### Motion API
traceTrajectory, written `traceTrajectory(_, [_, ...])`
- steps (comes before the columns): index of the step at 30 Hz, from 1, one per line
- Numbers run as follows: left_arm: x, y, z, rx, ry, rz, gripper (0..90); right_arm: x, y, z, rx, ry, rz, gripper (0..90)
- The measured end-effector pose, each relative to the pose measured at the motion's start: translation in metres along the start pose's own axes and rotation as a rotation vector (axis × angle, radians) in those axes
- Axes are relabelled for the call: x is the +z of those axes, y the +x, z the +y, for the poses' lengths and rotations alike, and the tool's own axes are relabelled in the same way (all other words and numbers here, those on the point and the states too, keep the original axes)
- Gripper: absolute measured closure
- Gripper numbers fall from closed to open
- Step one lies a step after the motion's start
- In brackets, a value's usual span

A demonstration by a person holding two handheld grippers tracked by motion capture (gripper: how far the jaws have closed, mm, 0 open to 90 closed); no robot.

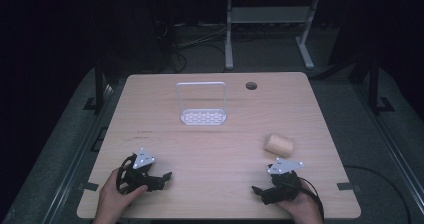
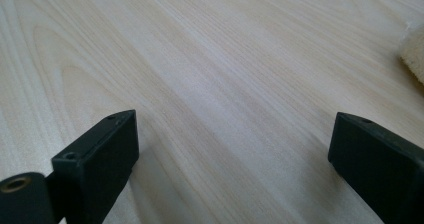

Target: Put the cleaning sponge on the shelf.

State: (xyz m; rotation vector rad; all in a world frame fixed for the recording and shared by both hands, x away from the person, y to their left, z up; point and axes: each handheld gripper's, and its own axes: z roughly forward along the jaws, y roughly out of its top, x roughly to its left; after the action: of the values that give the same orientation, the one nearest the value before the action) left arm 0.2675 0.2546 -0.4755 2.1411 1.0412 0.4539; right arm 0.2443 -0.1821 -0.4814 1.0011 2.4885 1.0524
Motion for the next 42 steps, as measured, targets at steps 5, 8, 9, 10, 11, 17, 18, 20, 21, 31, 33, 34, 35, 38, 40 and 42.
traceTrajectory(5, [0.000, 0.000, 0.000, 0.000, 0.001, 0.000, 11.8, 0.000, 0.000, 0.000, 0.001, -0.001, 0.001, 5.6])
traceTrajectory(8, [0.000, 0.000, 0.000, 0.001, 0.000, 0.000, 11.8, 0.000, 0.000, 0.000, 0.002, -0.002, 0.001, 5.7])
traceTrajectory(9, [0.000, 0.000, 0.000, 0.001, 0.000, 0.000, 11.8, 0.000, 0.000, 0.000, 0.002, -0.002, 0.001, 5.7])
traceTrajectory(10, [0.000, 0.000, 0.000, 0.001, 0.000, 0.000, 11.8, 0.000, 0.000, 0.000, 0.003, -0.002, 0.001, 5.9])
traceTrajectory(11, [0.000, 0.000, 0.000, 0.001, 0.000, 0.000, 11.8, 0.000, 0.000, 0.000, 0.002, -0.002, 0.001, 6.1])
traceTrajectory(17, [0.000, 0.000, 0.000, 0.000, 0.000, 0.000, 11.8, -0.005, -0.001, 0.002, 0.015, 0.011, 0.001, 6.6])
traceTrajectory(18, [0.000, 0.000, 0.000, 0.000, 0.001, 0.000, 11.8, -0.006, -0.001, 0.002, 0.015, 0.009, 0.002, 6.6])
traceTrajectory(20, [0.000, 0.000, 0.000, 0.000, 0.000, 0.000, 11.8, -0.007, -0.002, 0.002, 0.013, 0.005, -0.001, 6.6])
traceTrajectory(21, [0.000, 0.000, 0.000, 0.000, -0.001, 0.000, 11.8, -0.011, -0.003, 0.001, 0.019, -0.001, -0.002, 6.6])
traceTrajectory(31, [0.000, 0.000, 0.000, 0.000, 0.000, 0.000, 11.9, -0.026, -0.009, -0.002, 0.035, -0.022, -0.009, 6.7])
traceTrajectory(33, [0.000, 0.000, 0.000, 0.001, 0.000, 0.000, 11.8, -0.029, -0.010, -0.002, 0.034, -0.030, -0.014, 6.8])
traceTrajectory(34, [0.000, 0.000, 0.000, 0.000, 0.000, 0.000, 11.9, -0.030, -0.011, -0.003, 0.037, -0.030, -0.017, 6.9])
traceTrajectory(35, [0.000, 0.000, 0.000, 0.000, 0.000, 0.000, 11.8, -0.032, -0.011, -0.003, 0.041, -0.030, -0.017, 6.9])
traceTrajectory(38, [0.000, 0.000, 0.000, 0.000, 0.000, 0.000, 11.8, -0.034, -0.013, -0.004, 0.037, -0.031, -0.022, 6.9])
traceTrajectory(40, [0.000, 0.000, 0.000, 0.001, 0.001, 0.000, 11.9, -0.036, -0.014, -0.005, 0.039, -0.033, -0.028, 6.9])
traceTrajectory(42, [0.000, 0.000, 0.000, 0.001, 0.001, 0.000, 11.8, -0.038, -0.016, -0.006, 0.043, -0.039, -0.030, 6.9])
